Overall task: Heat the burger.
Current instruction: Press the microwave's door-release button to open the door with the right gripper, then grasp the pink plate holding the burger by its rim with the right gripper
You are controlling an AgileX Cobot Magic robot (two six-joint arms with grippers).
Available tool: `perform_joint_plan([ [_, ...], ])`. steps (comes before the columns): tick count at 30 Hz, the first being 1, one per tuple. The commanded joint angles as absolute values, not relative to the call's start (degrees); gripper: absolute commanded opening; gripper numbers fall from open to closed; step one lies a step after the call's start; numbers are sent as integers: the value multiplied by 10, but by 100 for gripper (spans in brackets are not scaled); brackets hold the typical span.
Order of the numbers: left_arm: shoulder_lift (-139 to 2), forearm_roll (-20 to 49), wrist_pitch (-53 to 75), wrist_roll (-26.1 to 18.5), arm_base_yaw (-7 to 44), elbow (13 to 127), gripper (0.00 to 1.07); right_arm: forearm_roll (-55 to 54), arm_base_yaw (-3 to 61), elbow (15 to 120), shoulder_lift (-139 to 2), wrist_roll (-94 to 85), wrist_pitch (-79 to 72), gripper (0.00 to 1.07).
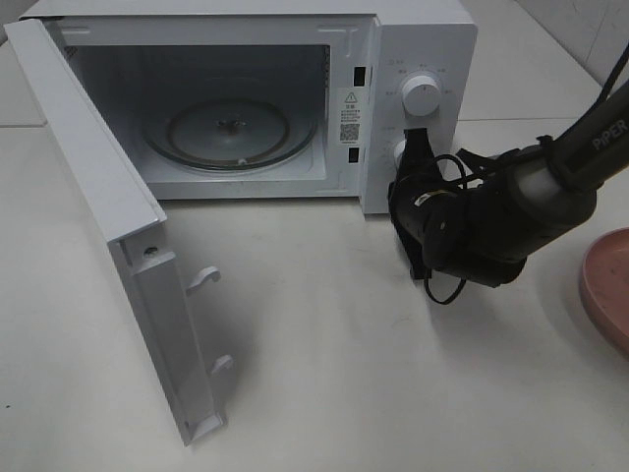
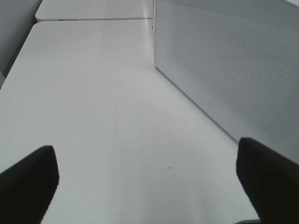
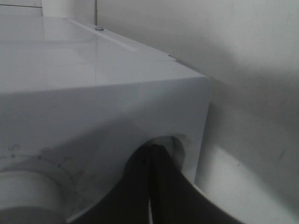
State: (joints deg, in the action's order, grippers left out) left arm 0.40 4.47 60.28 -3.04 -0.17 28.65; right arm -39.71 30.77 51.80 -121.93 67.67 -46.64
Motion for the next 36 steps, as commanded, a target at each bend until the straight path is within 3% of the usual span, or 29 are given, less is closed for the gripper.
perform_joint_plan([
  [1, 18, 45, 595, -29, -1, 285, 98, -378, 309, 502, -1196, 678, -473, 0],
  [26, 18, 45, 595, -29, -1, 285, 98, -297, 309, 356, -1059, 669, -424, 0],
  [36, 18, 45, 595, -29, -1, 285, 98, -284, 309, 337, -989, 571, -289, 1],
])
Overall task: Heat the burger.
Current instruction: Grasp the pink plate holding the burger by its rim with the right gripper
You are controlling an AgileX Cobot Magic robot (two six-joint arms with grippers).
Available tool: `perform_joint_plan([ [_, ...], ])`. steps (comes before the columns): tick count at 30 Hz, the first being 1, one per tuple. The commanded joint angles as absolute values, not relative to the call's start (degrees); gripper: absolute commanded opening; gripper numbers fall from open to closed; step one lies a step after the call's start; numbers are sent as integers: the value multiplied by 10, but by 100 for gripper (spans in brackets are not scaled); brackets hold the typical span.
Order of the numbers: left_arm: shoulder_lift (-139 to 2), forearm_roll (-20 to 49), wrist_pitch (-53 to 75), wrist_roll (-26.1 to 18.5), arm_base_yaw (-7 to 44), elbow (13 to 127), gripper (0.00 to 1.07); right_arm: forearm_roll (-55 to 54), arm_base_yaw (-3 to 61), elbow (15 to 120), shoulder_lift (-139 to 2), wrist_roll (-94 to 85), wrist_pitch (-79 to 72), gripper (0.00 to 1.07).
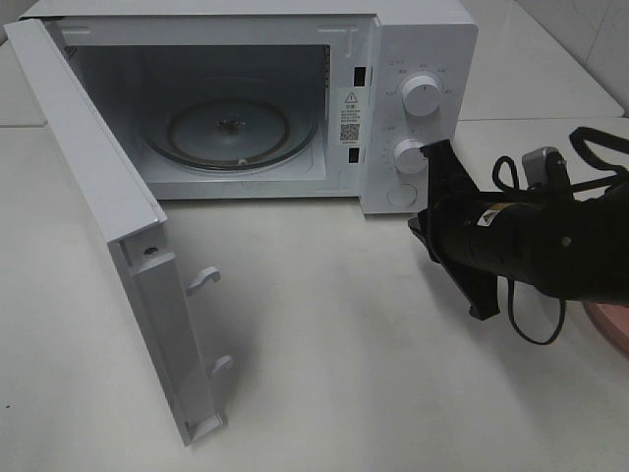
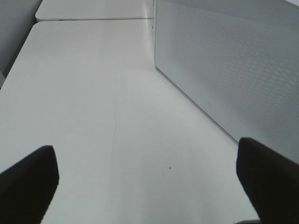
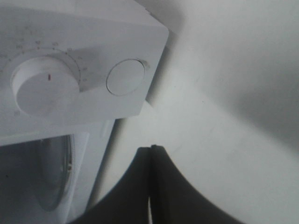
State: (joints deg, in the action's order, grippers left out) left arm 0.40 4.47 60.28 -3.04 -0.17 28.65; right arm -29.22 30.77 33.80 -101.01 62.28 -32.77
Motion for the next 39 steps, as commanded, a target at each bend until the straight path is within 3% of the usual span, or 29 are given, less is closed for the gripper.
perform_joint_plan([
  [1, 18, 45, 595, -29, -1, 285, 98, -284, 307, 337, -976, 542, -260, 2],
  [13, 18, 45, 595, -29, -1, 285, 98, -271, 282, 354, -922, 348, -89, 3],
  [18, 18, 45, 595, -29, -1, 285, 98, -207, 245, 404, -913, 247, 67, 4],
  [26, 18, 45, 595, -29, -1, 285, 98, -116, 241, 464, -913, 126, 236, 5],
  [39, 18, 45, 595, -29, -1, 285, 98, -23, 241, 532, -913, 61, 411, 9],
])
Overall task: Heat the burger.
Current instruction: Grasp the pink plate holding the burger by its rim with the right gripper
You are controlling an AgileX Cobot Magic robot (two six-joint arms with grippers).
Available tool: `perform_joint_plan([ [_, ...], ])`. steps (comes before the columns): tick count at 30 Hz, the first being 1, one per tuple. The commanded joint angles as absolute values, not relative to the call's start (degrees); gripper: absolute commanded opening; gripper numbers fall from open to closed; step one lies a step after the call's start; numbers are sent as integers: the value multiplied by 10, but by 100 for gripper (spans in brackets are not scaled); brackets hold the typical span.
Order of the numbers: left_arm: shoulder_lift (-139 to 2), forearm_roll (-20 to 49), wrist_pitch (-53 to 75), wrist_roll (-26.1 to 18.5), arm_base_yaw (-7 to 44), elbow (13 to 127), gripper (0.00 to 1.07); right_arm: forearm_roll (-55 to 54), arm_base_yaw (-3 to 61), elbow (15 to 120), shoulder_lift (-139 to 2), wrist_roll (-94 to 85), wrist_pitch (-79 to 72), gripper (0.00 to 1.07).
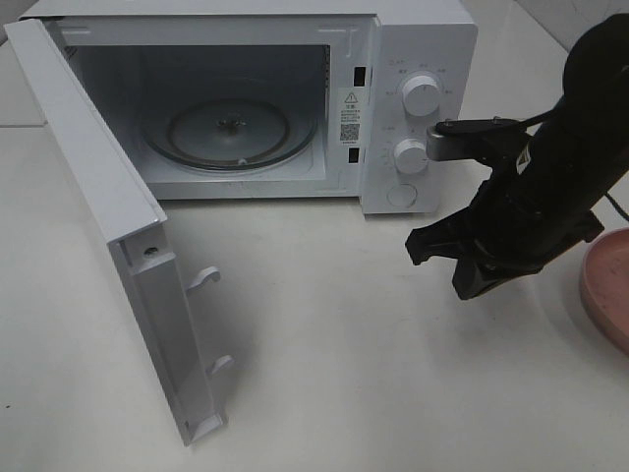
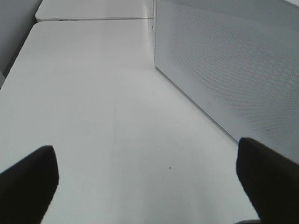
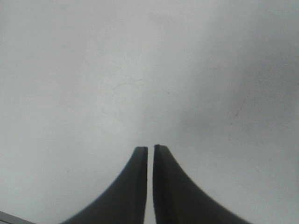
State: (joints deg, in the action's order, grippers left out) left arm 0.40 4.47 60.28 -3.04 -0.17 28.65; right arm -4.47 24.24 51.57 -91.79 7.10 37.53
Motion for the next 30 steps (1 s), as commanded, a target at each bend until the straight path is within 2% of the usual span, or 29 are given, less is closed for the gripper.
perform_joint_plan([
  [1, 18, 45, 595, -29, -1, 285, 98, -18, 241, 539, -913, 60, 422, 10],
  [5, 18, 45, 595, -29, -1, 285, 98, 0, 241, 556, -913, 51, 460, 13],
  [7, 18, 45, 595, -29, -1, 285, 98, 14, 225, 575, -913, 45, 496, 24],
  [9, 18, 45, 595, -29, -1, 285, 98, 14, 219, 575, -913, 45, 500, 28],
  [10, 18, 45, 595, -29, -1, 285, 98, 14, 203, 575, -913, 40, 509, 41],
  [11, 18, 45, 595, -29, -1, 285, 98, 14, 203, 575, -913, 40, 509, 41],
  [12, 18, 45, 595, -29, -1, 285, 98, 16, 189, 575, -913, 23, 517, 55],
  [13, 18, 45, 595, -29, -1, 285, 98, 16, 189, 575, -913, 23, 517, 55],
  [14, 18, 45, 595, -29, -1, 285, 98, 18, 183, 575, -913, 18, 521, 61],
  [15, 18, 45, 595, -29, -1, 285, 98, 29, 172, 575, -913, 13, 527, 75],
  [16, 18, 45, 595, -29, -1, 285, 98, 29, 172, 575, -913, 13, 527, 75],
  [17, 18, 45, 595, -29, -1, 285, 98, 46, 161, 575, -913, 13, 529, 88],
  [18, 18, 45, 595, -29, -1, 285, 98, 56, 157, 575, -913, 13, 533, 93],
  [21, 18, 45, 595, -29, -1, 285, 98, 74, 139, 575, -913, 13, 546, 97],
  [30, 18, 45, 595, -29, -1, 285, 98, 104, 81, 575, -913, 12, 536, 94],
])
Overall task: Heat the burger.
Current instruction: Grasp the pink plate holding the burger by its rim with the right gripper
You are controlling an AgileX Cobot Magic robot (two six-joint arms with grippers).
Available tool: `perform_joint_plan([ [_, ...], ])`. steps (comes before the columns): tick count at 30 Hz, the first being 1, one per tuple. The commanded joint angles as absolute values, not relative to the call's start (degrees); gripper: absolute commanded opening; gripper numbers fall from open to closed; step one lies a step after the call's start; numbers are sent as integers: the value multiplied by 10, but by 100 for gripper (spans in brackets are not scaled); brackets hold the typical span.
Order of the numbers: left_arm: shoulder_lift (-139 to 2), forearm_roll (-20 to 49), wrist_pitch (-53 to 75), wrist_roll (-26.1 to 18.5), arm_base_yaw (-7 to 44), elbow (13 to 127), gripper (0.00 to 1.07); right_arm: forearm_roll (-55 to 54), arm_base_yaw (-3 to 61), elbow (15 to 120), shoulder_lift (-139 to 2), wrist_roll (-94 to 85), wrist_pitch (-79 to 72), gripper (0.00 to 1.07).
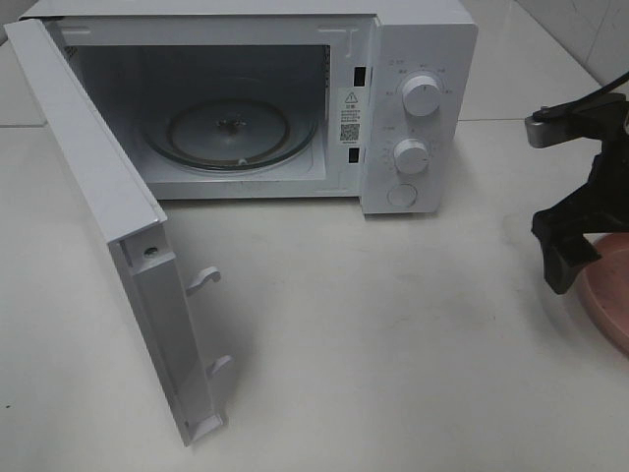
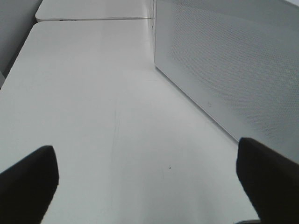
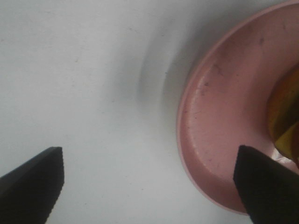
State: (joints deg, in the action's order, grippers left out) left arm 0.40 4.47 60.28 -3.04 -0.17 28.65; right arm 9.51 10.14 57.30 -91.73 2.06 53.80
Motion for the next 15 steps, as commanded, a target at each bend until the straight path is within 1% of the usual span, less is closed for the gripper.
perform_joint_plan([
  [1, 18, 45, 595, -29, -1, 285, 98, 104, 68, 575, -913, 6, 531, 93],
  [7, 18, 45, 595, -29, -1, 285, 98, 102, 41, 575, -915, 0, 498, 90],
  [15, 18, 45, 595, -29, -1, 285, 98, 102, 40, 574, -961, 0, 492, 88],
])
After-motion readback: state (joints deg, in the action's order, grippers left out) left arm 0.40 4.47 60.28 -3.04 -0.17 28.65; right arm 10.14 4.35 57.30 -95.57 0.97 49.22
